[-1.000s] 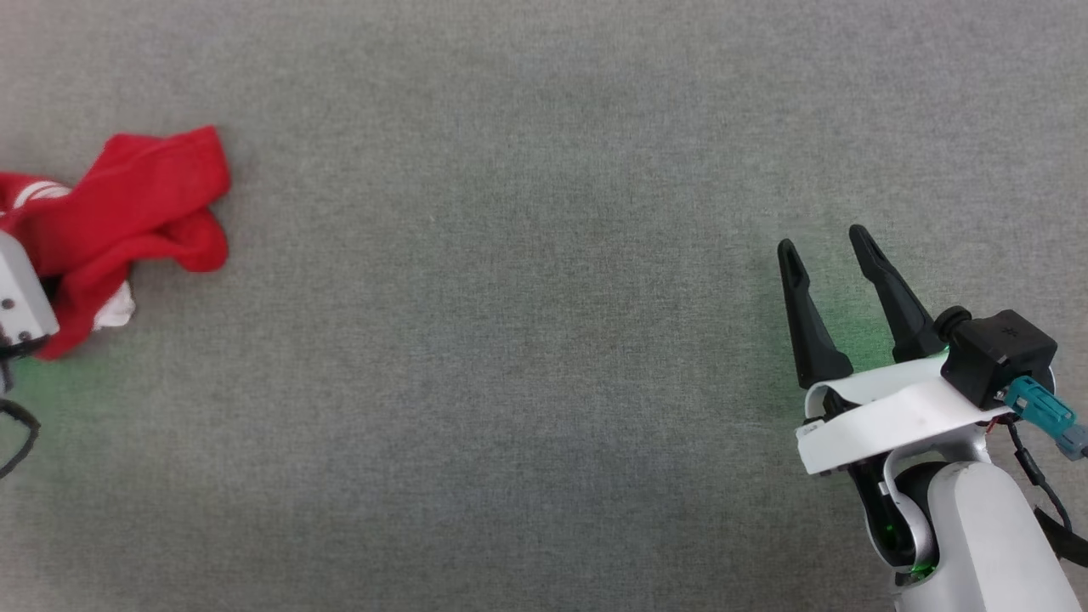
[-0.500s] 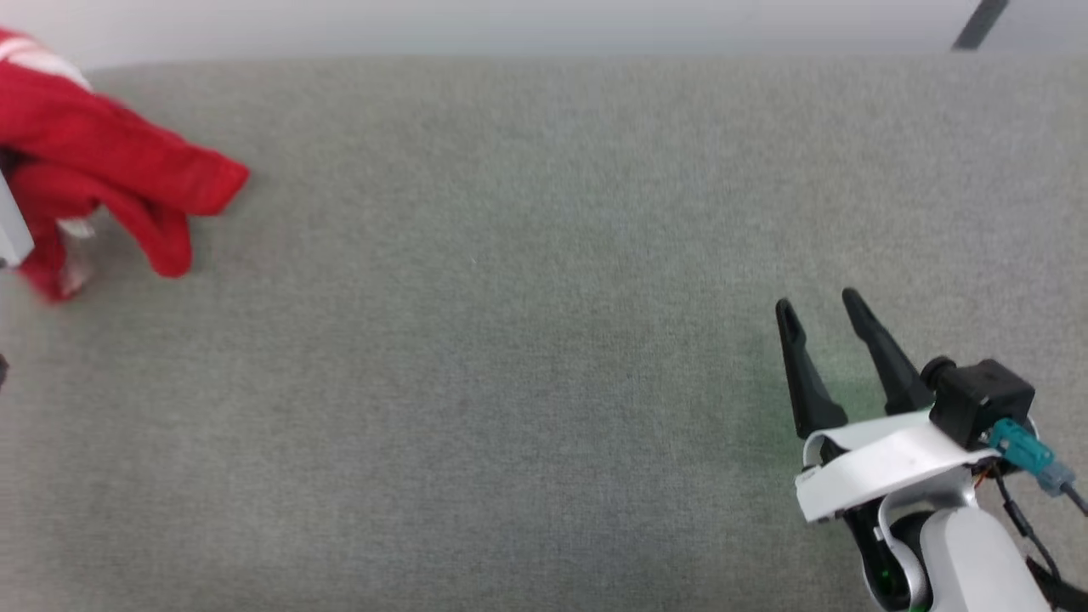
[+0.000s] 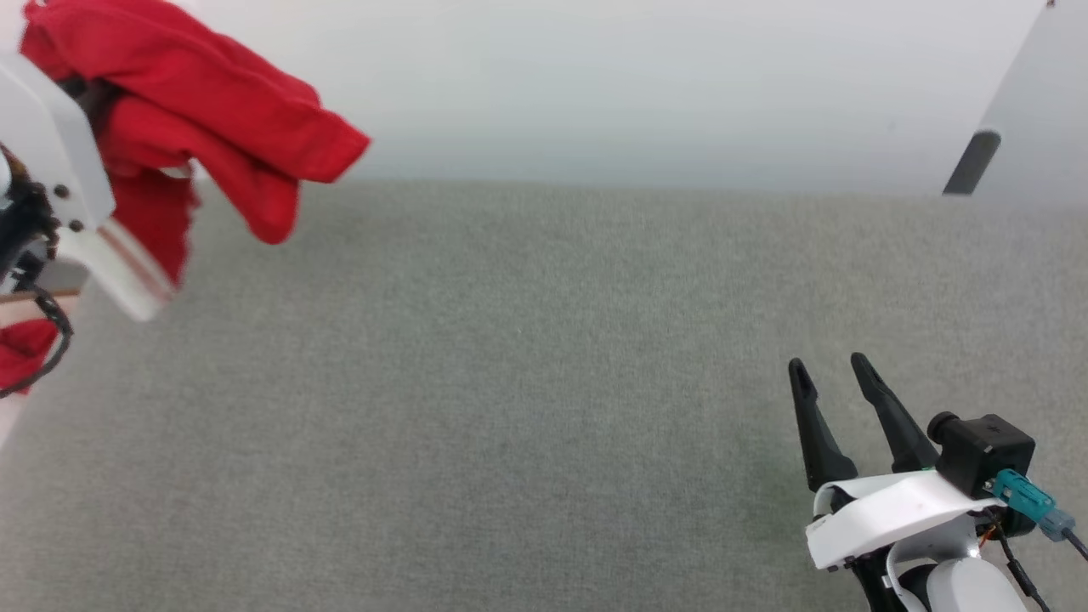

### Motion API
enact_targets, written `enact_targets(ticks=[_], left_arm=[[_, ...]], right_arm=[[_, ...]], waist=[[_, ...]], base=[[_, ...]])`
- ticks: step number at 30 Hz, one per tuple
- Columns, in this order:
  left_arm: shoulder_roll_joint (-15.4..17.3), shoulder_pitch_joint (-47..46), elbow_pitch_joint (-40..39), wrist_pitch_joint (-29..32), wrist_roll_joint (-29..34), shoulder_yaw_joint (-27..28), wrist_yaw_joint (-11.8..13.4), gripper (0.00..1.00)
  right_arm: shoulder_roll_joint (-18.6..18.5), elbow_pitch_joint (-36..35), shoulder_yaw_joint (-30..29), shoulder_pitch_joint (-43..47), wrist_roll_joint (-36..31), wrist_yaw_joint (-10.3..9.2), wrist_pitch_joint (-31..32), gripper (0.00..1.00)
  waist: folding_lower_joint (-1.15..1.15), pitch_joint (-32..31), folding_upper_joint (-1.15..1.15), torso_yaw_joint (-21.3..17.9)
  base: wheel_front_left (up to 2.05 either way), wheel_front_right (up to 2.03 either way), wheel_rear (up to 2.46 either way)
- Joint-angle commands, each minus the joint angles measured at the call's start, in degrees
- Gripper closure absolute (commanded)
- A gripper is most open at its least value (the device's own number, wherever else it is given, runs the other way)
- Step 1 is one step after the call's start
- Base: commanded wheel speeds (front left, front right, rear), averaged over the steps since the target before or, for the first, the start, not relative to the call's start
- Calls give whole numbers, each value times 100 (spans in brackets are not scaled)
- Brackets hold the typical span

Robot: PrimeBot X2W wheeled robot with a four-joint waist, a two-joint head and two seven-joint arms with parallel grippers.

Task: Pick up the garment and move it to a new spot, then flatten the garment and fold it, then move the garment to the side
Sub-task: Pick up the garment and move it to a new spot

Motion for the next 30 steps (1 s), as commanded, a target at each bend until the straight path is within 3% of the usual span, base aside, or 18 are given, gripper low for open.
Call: enact_targets(ticks=[1, 8, 21, 30], left_arm=[[8, 27, -67, 27, -70, -19, -14, 100], [-230, 258, -776, 429, -446, -116, 52, 100], [-667, 1041, -2371, 1135, -819, -468, 588, 100], [-855, 1657, -2795, 1412, -807, -895, 835, 100]], right_arm=[[4, 2, -41, 68, -16, 4, -21, 0], [0, -8, -489, 154, -152, 3, 8, 0], [3, -5, -1489, 180, -343, 3, 14, 0], [5, 73, -1592, 108, -168, 3, -89, 0]], waist=[[0, -315, 0, 113], [0, -395, 0, -121], [0, -196, 0, -1122], [0, 149, 0, -1700]], base=[[0, 0, 0], [0, 0, 0], [0, 0, 0], [0, 0, 0]])
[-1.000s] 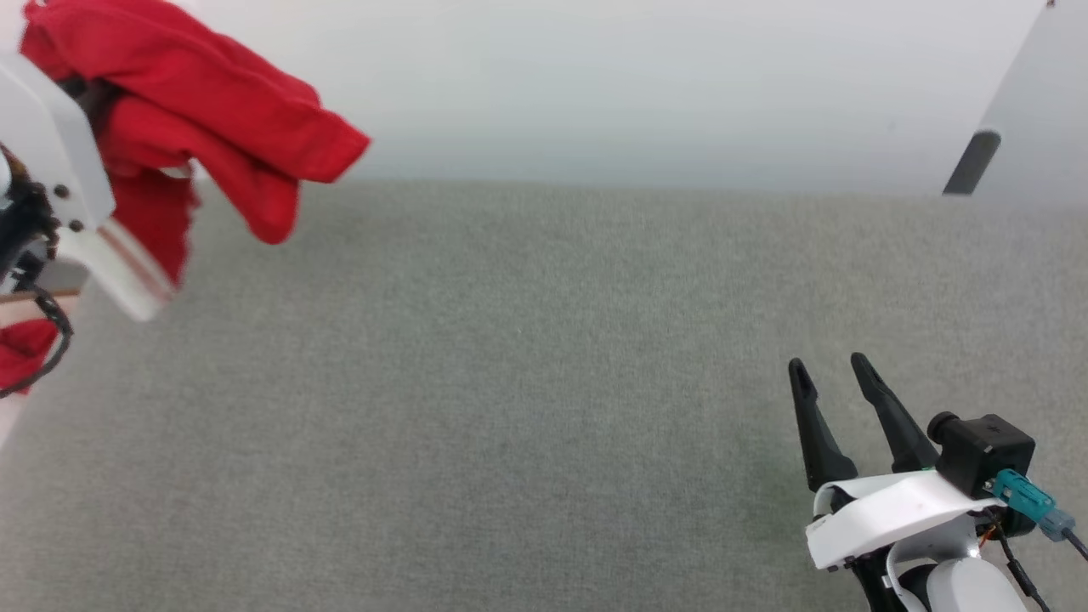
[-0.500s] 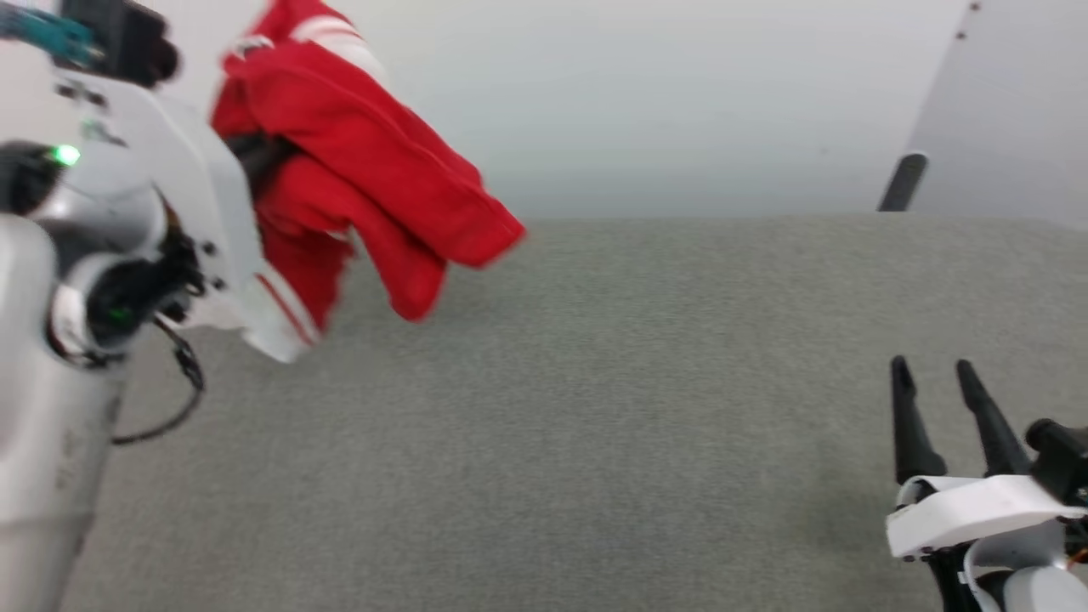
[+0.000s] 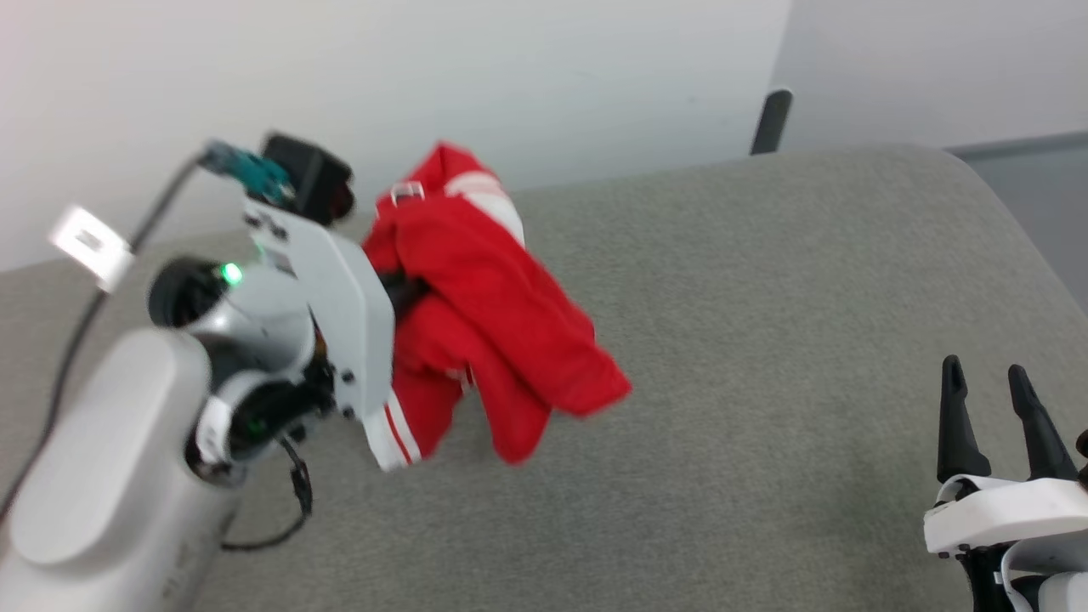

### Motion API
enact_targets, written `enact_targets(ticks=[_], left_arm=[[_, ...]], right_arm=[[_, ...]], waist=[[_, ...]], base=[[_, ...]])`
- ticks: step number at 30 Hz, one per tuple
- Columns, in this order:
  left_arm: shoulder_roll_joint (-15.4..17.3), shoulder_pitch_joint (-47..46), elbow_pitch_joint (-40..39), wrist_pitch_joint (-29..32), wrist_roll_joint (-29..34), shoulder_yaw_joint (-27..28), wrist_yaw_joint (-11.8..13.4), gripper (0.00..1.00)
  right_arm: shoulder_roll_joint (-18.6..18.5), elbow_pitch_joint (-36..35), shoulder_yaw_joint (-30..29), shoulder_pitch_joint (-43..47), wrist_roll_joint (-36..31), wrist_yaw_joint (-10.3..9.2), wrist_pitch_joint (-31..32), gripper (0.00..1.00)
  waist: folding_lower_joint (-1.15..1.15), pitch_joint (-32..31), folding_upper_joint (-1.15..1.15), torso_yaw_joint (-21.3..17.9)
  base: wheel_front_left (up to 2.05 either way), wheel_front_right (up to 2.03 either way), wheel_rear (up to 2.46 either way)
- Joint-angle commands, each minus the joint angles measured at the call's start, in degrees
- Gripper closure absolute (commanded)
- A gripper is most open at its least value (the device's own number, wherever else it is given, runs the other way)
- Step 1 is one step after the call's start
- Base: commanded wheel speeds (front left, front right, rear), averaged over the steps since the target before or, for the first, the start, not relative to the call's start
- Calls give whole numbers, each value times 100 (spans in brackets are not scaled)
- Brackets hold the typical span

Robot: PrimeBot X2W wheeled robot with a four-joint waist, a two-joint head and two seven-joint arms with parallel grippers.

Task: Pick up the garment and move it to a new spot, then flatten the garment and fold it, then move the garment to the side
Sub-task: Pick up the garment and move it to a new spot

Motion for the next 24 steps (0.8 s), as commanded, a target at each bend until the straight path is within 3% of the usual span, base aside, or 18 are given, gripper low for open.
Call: enact_targets(ticks=[1, 16, 17, 19, 21, 22, 24], left_arm=[[-12, 137, 29, 16, 16, -66, 8, 100], [-331, 487, 1276, 103, -81, -727, -432, 100], [-354, 439, 1327, 88, -70, -750, -467, 78], [-419, 381, 1380, 80, -127, -758, -508, 22], [-423, 317, 1405, 72, -121, -776, -536, 11], [-430, 285, 1409, 58, -135, -775, -559, 0], [-438, 235, 1384, 26, -139, -778, -577, 0]], right_arm=[[7, 33, 47, -16, 89, 4, -46, 0], [6, 587, 471, -302, 318, 4, -259, 0], [6, 615, 479, -312, 325, 3, -270, 0], [5, 647, 490, -353, 320, 3, -284, 0], [6, 674, 496, -363, 292, 3, -297, 0], [6, 687, 492, -362, 278, 3, -302, 0], [5, 699, 479, -339, 235, 3, -303, 0]], waist=[[0, 253, 0, -288], [0, 416, 0, -408], [0, 408, 0, -383], [0, 385, 0, -332], [0, 351, 0, -272], [0, 329, 0, -237], [0, 274, 0, -160]], base=[[0, 0, 0], [0, 0, 0], [0, 0, 0], [0, 0, 0], [0, 0, 0], [0, 0, 0], [0, 0, 0]])
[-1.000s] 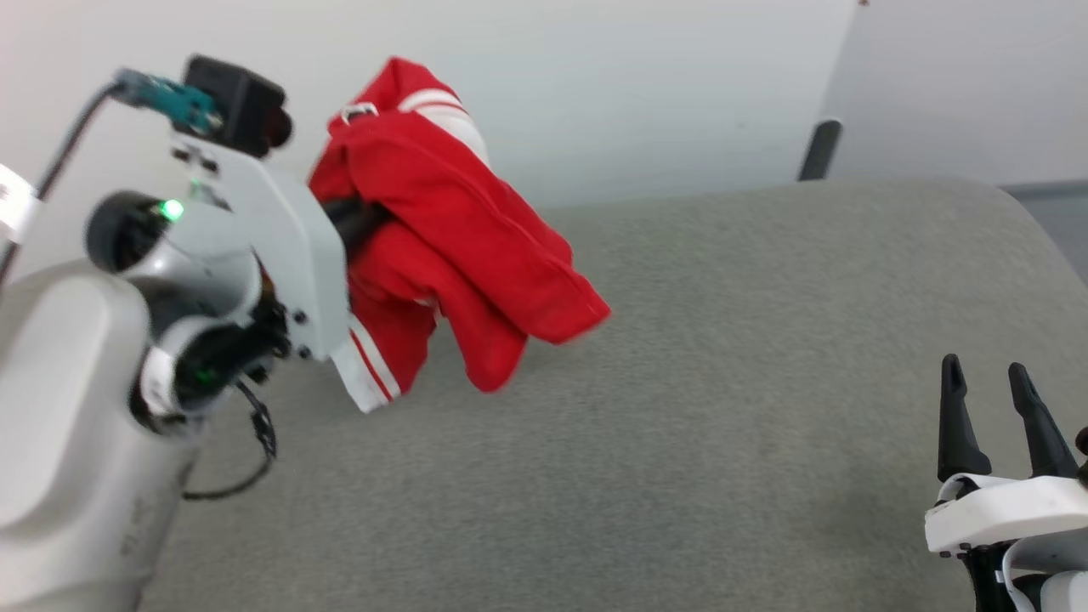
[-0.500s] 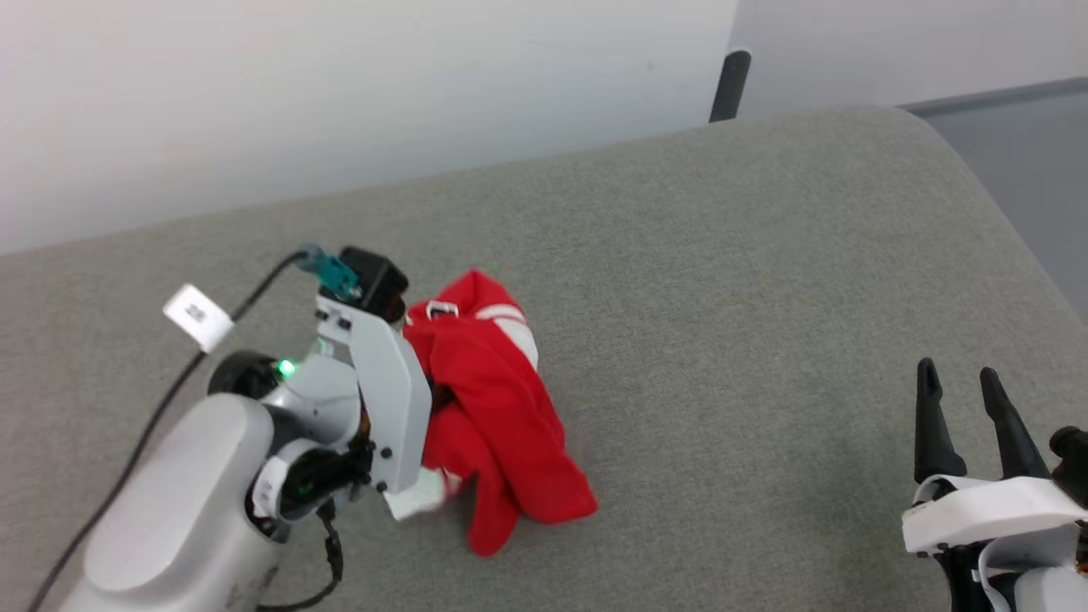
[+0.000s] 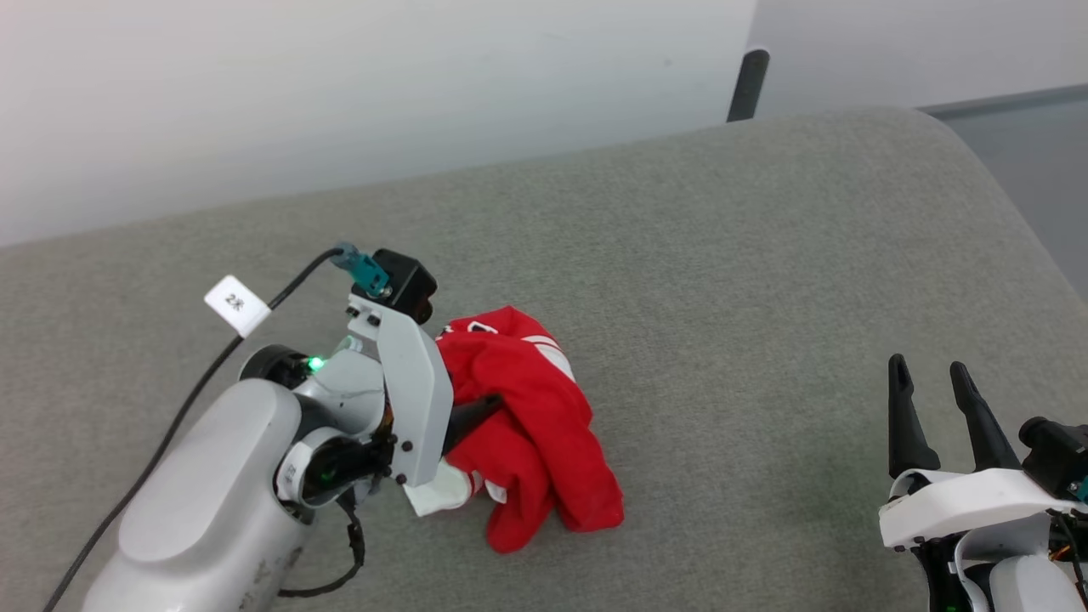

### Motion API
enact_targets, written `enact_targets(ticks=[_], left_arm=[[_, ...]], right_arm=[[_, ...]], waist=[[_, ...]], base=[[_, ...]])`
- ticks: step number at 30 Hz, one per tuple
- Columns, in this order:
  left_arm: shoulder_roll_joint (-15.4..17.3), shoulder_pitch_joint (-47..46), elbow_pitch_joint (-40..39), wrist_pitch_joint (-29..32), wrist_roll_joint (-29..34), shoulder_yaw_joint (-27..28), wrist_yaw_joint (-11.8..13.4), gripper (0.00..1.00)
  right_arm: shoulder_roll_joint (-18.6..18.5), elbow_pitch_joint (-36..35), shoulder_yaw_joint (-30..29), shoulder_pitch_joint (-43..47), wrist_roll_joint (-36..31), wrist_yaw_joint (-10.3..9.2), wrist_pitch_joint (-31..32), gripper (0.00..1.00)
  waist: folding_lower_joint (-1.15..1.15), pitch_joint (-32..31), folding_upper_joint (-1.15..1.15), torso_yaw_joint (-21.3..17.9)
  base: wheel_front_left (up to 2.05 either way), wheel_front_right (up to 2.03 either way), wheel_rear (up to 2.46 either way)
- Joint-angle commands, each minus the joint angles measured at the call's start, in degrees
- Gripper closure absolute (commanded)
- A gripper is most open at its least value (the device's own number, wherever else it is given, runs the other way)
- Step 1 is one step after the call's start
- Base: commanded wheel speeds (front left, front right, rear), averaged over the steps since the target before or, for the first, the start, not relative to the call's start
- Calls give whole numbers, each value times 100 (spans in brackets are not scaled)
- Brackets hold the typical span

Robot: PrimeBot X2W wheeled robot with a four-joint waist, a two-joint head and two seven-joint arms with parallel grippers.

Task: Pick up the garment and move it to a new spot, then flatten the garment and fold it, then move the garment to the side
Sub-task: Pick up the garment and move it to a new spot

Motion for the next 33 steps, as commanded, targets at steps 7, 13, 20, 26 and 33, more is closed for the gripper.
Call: enact_targets(ticks=[7, 13, 20, 26, 33], left_arm=[[19, 7, -142, -171, -78, 66, -58, 0], [71, 101, -245, -463, -21, 164, -57, 0], [85, 241, -303, -1045, 71, 333, -56, 0], [110, 387, -293, -1611, 81, 509, -109, 0], [200, 649, -297, -2203, 81, 752, -113, 0]], right_arm=[[0, -19, -30, 110, -133, 2, 41, 0], [0, -136, 4, 233, -192, 2, 112, 0], [0, -294, 111, 336, -228, 2, 214, 0], [1, -365, 201, 413, -209, 2, 271, 0], [2, -472, 288, 506, -192, 2, 303, 0]], waist=[[0, -316, 0, 364], [0, -524, 0, 622], [0, -685, 0, 894], [0, -787, 0, 1050], [0, -903, 0, 1268]], base=[[0, 0, 0], [0, 0, 0], [0, 0, 0], [0, 0, 0], [0, 0, 0]])
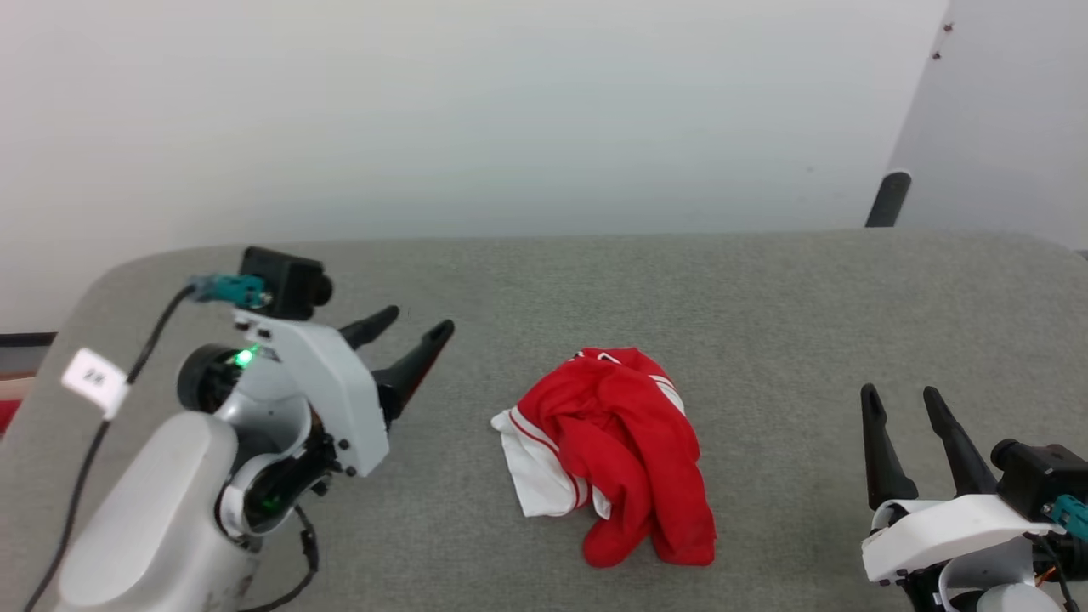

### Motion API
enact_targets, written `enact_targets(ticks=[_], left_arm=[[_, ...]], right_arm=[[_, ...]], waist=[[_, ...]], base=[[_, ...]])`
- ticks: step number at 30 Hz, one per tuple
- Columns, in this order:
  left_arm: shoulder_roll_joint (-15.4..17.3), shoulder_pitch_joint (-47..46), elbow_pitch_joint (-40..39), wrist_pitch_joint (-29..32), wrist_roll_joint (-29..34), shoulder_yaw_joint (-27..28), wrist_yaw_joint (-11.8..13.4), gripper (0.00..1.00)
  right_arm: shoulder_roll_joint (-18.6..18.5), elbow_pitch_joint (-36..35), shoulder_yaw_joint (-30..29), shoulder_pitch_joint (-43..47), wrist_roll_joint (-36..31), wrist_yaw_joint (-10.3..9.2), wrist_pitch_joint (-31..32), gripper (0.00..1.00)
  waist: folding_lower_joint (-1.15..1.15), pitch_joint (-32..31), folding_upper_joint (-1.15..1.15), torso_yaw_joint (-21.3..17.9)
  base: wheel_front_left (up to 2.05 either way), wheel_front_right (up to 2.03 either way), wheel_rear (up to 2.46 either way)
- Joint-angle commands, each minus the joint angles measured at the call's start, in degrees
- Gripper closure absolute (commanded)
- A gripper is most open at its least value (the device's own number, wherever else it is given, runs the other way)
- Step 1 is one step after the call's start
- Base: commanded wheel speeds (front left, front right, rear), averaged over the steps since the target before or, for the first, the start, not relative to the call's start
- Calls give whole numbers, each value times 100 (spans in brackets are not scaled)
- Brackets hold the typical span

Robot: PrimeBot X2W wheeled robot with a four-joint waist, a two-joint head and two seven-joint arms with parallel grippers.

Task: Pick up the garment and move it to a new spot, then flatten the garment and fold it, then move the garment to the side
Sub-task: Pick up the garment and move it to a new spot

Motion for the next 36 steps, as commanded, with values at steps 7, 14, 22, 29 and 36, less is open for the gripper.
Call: enact_targets(ticks=[7, 14, 22, 29, 36], left_arm=[[237, 371, -168, -921, 382, 204, -32, 0], [382, 928, -143, -1997, 733, 415, 16, 0], [417, 1499, 70, -3093, 1011, 643, 173, 0], [404, 1911, 300, -3781, 1042, 924, 306, 0], [295, 2309, 280, -3979, 1064, 1254, 384, 0]], right_arm=[[1, -111, 102, 160, 18, 2, -47, 0], [1, -155, 112, 275, -13, 2, -78, 0], [1, -188, 41, 376, -72, 2, -80, 0], [2, -178, 26, 468, -32, 2, -86, 0], [2, -154, -20, 497, 8, 2, -104, 0]], waist=[[0, -150, 0, 259], [0, -225, 0, 409], [0, -260, 0, 533], [0, -279, 0, 542], [0, -281, 0, 539]], base=[[0, 0, 0], [0, 0, 0], [0, 0, 0], [0, 0, 0], [0, 0, 0]])
